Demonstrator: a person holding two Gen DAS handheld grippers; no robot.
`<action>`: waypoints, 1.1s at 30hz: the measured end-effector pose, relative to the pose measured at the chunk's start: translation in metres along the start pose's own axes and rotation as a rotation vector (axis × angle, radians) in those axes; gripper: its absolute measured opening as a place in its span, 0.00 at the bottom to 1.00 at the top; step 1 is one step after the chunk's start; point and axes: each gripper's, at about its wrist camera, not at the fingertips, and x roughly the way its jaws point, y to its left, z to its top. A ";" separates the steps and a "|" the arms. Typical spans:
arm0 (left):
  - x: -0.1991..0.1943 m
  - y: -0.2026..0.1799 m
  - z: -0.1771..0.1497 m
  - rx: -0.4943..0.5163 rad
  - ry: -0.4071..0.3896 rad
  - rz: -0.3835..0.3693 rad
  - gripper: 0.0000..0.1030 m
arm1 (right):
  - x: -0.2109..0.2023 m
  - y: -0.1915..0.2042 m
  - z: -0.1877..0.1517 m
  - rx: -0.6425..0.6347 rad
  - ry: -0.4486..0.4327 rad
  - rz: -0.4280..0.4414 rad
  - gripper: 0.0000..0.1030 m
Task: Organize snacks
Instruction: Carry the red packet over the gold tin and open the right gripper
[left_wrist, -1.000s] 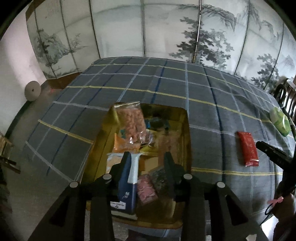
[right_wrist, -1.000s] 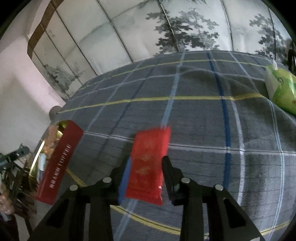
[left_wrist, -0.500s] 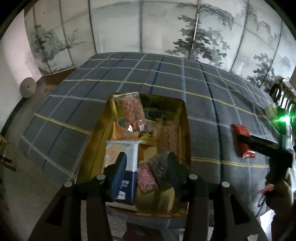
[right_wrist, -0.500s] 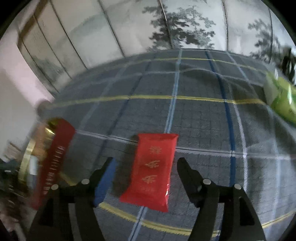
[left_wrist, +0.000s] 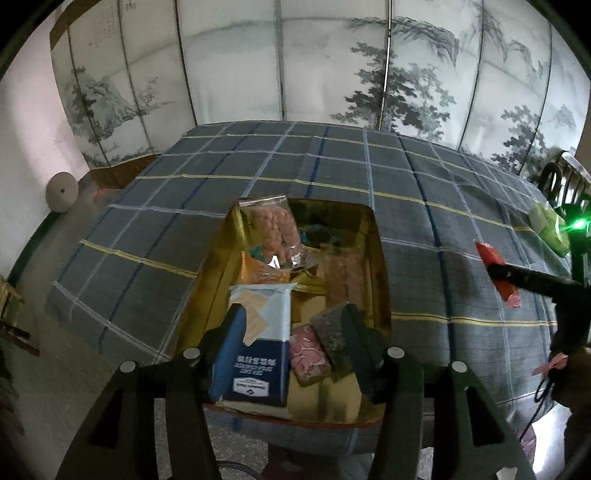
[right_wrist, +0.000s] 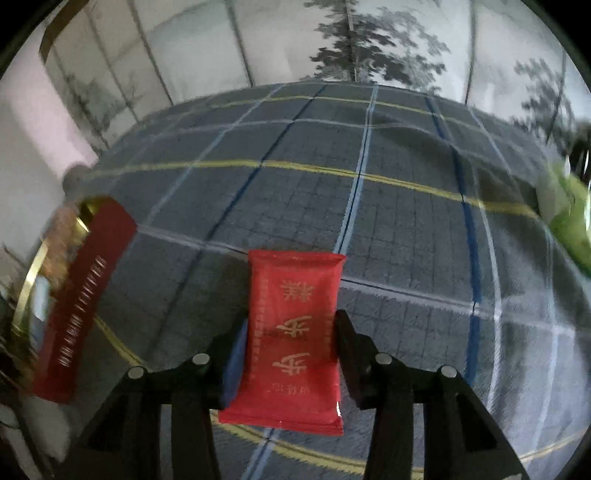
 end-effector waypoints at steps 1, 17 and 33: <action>0.000 0.001 -0.001 0.001 0.000 0.006 0.49 | -0.005 -0.003 -0.001 0.022 -0.009 0.026 0.44; -0.003 0.031 -0.011 -0.054 -0.001 0.056 0.61 | -0.053 0.121 0.036 -0.005 -0.054 0.437 0.44; 0.006 0.057 -0.019 -0.124 0.014 0.095 0.68 | -0.012 0.172 0.044 0.005 0.036 0.521 0.44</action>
